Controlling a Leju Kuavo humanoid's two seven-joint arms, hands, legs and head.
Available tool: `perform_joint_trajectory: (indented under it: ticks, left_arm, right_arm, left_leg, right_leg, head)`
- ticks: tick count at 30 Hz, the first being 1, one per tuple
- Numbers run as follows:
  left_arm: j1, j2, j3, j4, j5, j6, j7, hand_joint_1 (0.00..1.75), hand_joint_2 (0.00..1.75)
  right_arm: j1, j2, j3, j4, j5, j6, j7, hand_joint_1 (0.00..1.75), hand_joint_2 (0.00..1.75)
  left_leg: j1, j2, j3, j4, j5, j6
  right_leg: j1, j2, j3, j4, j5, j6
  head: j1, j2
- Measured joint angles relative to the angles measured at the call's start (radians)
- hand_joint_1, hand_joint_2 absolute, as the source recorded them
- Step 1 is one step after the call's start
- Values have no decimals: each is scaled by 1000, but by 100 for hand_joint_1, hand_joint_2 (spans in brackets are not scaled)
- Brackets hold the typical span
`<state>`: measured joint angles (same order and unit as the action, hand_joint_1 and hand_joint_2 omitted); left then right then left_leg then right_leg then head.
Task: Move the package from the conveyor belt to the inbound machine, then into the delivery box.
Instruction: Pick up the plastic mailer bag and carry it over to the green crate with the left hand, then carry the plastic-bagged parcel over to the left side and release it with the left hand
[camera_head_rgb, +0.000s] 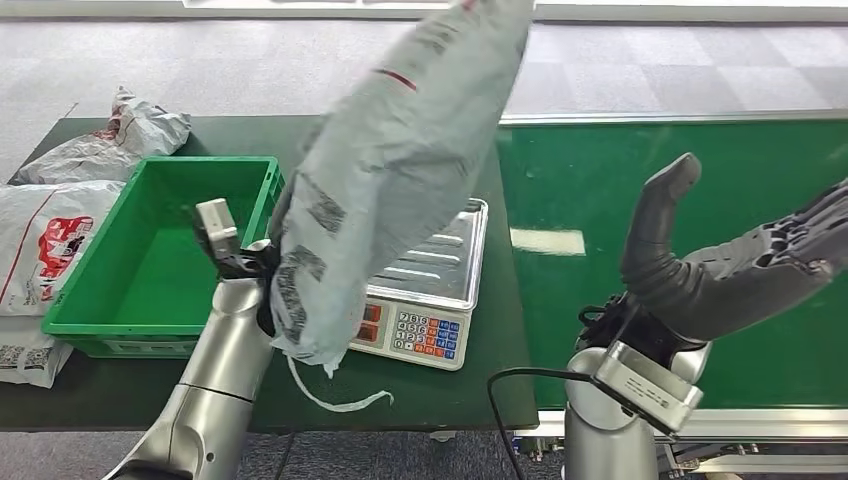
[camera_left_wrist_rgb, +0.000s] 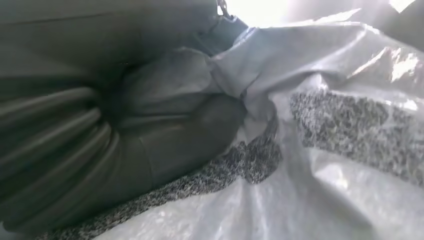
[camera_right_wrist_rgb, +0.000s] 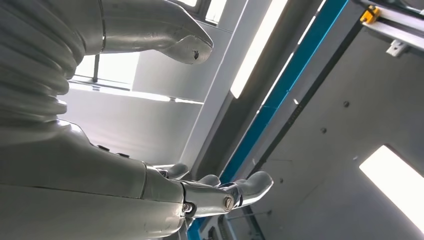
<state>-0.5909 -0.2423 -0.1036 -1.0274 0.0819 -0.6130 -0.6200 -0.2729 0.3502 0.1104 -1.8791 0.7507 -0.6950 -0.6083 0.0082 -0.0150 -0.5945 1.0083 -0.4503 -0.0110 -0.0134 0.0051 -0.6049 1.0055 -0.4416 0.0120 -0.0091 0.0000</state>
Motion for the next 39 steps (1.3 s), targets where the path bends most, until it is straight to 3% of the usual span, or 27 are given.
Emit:
perform_joint_trajectory:
  ticks: [3, 5, 7, 10, 12, 14, 16, 19, 22, 30, 36, 39]
  left_arm:
    - [32, -8, 71, -136, 140, 26, 71, 174, 175]
    - [46, -6, 101, -206, 43, 181, 75, 175, 175]
    - [52, 5, 110, -239, -237, 482, 85, 175, 175]
    - [52, 24, 98, -236, -765, 1013, 120, 175, 175]
    - [51, 31, 93, -231, -953, 1199, 128, 175, 175]
    - [48, 40, 86, -222, -988, 1221, 160, 175, 175]
    - [39, 52, 77, -194, -1047, 1224, 274, 175, 175]
    - [20, 76, 72, -120, -1357, 1287, 501, 174, 175]
    - [-3, 106, 73, -5, -1573, 1300, 614, 174, 175]
    - [-87, 206, 81, 343, -1593, 1249, 856, 175, 175]
    - [-112, 275, 115, 501, -1582, 1244, 1001, 175, 175]
    - [-106, 317, 169, 559, -1549, 1279, 1050, 51, 175]
  right_arm:
    - [1, -1, -4, 4, 3, 0, 6, 0, 175]
    - [2, -1, -7, 5, 13, 0, 15, 0, 175]
    - [3, -1, -12, 5, 33, 0, 32, 0, 175]
    - [4, -1, -16, 4, 57, -1, 52, 0, 175]
    - [5, -1, -18, 4, 62, -1, 56, 0, 175]
    - [5, -1, -19, 4, 68, -1, 63, 0, 175]
    - [5, -1, -19, 3, 78, -1, 80, 0, 175]
    - [5, -1, -19, 3, 91, -1, 105, 0, 175]
    - [5, -1, -19, 3, 87, -1, 107, 0, 175]
    - [5, -1, -17, 10, 43, -1, 57, 0, 175]
    - [6, -1, -11, 15, 41, -1, 56, 0, 175]
    - [6, -1, -1, 15, 53, -1, 71, 0, 175]
  left_leg:
    - [0, 0, 0, 0, 0, 0]
    - [0, 0, 0, 0, 0, 0]
    - [0, 0, 0, 0, 0, 0]
    - [0, 1, 0, 0, 0, 0]
    - [0, 1, 0, 0, 0, 0]
    - [0, 1, 0, 0, 0, 0]
    - [0, 1, 0, 0, 0, 0]
    - [0, 2, 0, 0, 0, 0]
    - [0, 2, 0, 0, 1, 0]
    - [0, 5, 0, 0, 1, -1]
    - [1, 5, -2, 0, 1, -2]
    - [1, 10, -1, 0, -1, -4]
  right_leg:
    - [0, 0, 0, 0, 0, 0]
    - [0, 0, 0, 0, 0, 0]
    - [0, 0, 0, 0, 0, 0]
    - [0, 0, -1, 0, 1, -1]
    - [0, 1, -1, 0, 1, -1]
    - [0, 1, -1, 0, 1, -1]
    - [0, 1, -1, 0, 1, -1]
    - [0, 1, -1, 0, 1, -1]
    - [0, 1, -1, 0, 1, -1]
    - [2, 3, -2, 0, 2, -3]
    - [3, 3, -3, 1, 2, -4]
    - [3, 8, -5, 1, 2, -5]
  head:
    - [0, 0]
    - [0, 0]
    - [0, 0]
    - [0, 0]
    - [0, 0]
    - [0, 0]
    - [0, 0]
    - [0, 0]
    - [0, 0]
    - [0, 0]
    - [0, 0]
    - [0, 0]
